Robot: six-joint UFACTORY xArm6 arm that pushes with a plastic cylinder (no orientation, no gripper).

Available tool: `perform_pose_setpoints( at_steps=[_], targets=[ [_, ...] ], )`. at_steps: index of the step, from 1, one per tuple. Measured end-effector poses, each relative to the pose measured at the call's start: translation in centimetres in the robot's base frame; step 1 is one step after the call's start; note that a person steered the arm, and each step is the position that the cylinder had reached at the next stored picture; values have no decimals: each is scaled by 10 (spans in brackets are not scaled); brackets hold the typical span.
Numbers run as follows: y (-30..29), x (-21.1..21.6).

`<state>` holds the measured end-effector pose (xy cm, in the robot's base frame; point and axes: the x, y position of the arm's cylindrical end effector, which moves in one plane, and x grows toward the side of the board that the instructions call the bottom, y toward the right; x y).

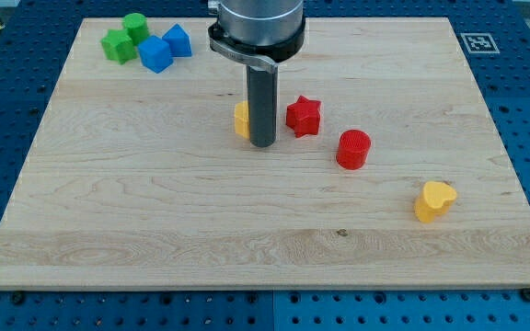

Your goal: Push the yellow hexagon right a bit

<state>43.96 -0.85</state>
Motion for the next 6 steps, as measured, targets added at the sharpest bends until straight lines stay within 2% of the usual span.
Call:
perform_pose_setpoints(
  at_steps=[3, 5, 6],
  targets=[
    [-11, 9],
    [-95, 8],
    [-89, -2]
  ],
)
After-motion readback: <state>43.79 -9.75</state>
